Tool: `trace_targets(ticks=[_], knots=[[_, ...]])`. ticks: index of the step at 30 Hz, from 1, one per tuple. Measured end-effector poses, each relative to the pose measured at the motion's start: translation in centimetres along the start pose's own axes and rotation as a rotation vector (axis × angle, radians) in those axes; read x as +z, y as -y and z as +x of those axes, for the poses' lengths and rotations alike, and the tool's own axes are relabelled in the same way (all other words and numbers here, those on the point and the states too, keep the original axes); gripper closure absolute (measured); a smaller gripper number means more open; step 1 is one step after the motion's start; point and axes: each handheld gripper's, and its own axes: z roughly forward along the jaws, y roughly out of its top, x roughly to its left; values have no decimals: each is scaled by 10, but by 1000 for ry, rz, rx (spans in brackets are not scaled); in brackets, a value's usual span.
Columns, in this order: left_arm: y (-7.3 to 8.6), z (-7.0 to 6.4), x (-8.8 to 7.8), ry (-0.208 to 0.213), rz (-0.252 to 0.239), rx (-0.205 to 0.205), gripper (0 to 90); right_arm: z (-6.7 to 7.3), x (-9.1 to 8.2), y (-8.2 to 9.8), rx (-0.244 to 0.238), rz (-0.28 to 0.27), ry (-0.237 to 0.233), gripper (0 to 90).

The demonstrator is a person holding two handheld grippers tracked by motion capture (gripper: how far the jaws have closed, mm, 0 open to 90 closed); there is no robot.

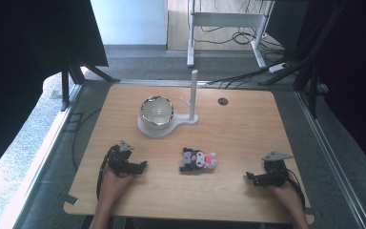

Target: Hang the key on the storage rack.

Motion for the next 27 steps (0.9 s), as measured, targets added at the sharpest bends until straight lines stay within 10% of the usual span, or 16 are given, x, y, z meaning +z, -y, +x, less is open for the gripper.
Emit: trace_targets(ticks=[27], knots=[[0, 0, 0, 0, 0, 0, 0, 12, 2, -25, -110, 32, -95, 0]])
